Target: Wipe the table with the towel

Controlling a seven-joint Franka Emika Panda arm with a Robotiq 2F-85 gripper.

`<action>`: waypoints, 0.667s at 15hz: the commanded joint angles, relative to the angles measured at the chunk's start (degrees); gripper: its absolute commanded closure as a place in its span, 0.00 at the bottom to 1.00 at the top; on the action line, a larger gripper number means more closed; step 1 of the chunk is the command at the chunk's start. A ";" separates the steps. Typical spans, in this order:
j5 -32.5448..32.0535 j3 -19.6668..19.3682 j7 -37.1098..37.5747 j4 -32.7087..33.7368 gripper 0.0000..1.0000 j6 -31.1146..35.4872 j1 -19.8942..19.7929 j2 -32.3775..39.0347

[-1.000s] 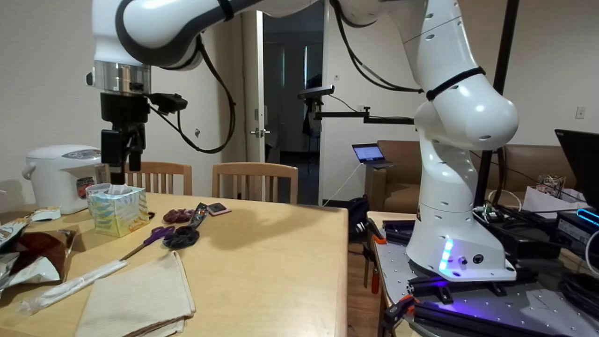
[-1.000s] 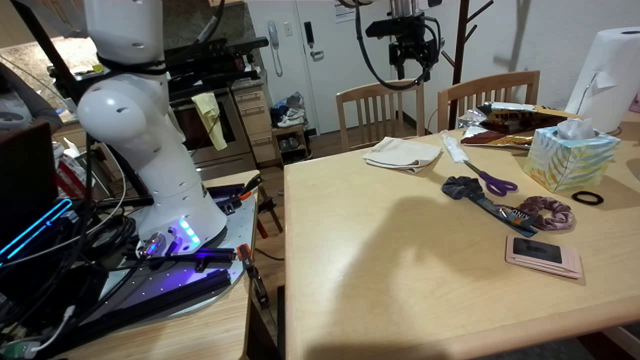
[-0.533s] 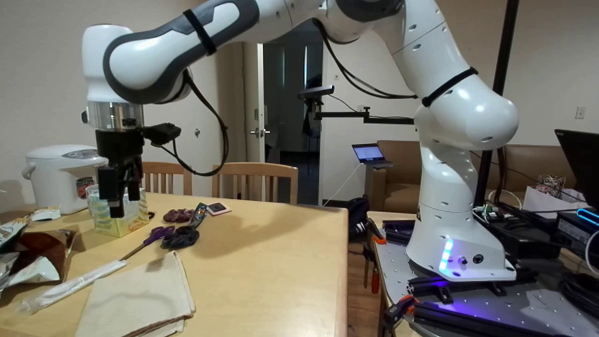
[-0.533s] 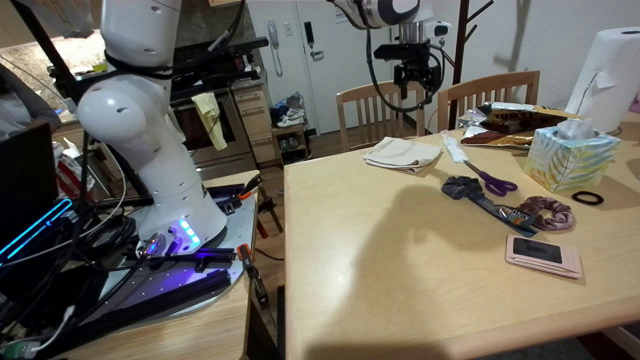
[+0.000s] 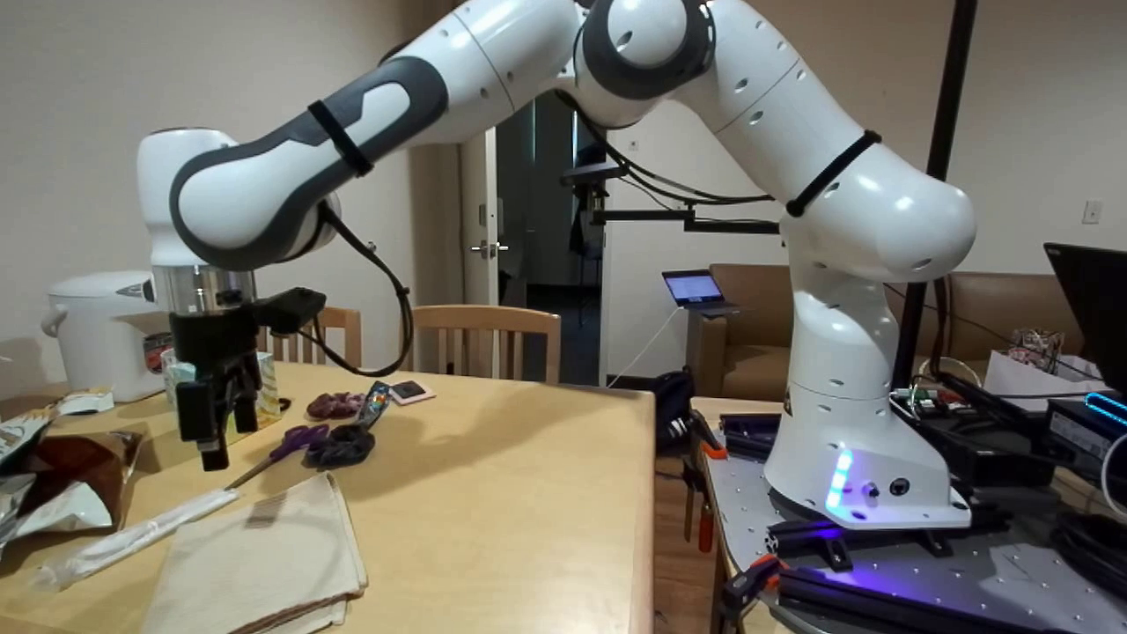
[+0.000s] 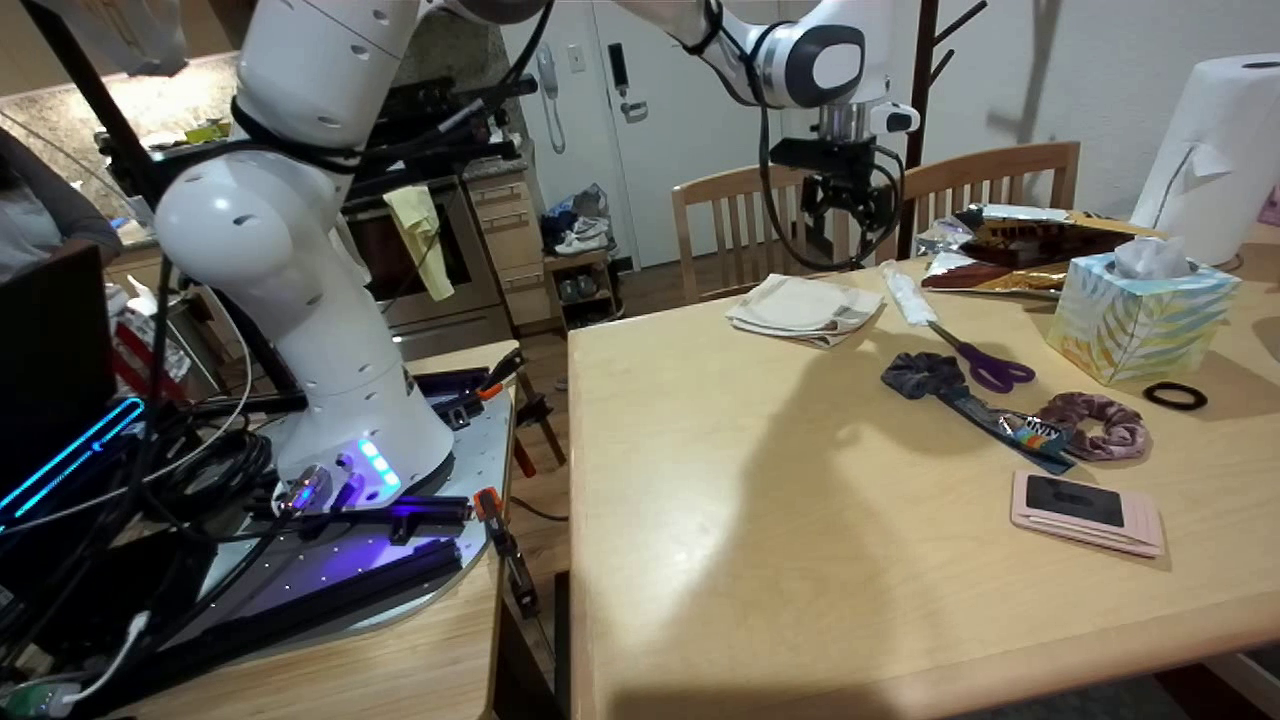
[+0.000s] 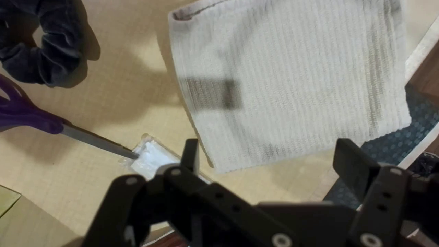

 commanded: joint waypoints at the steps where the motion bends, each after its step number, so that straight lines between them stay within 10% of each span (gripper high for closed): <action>1: 1.45 0.77 -2.86 5.78 0.00 -2.52 -0.79 4.98; 10: 1.32 0.09 -1.70 14.04 0.00 -2.44 -0.21 14.41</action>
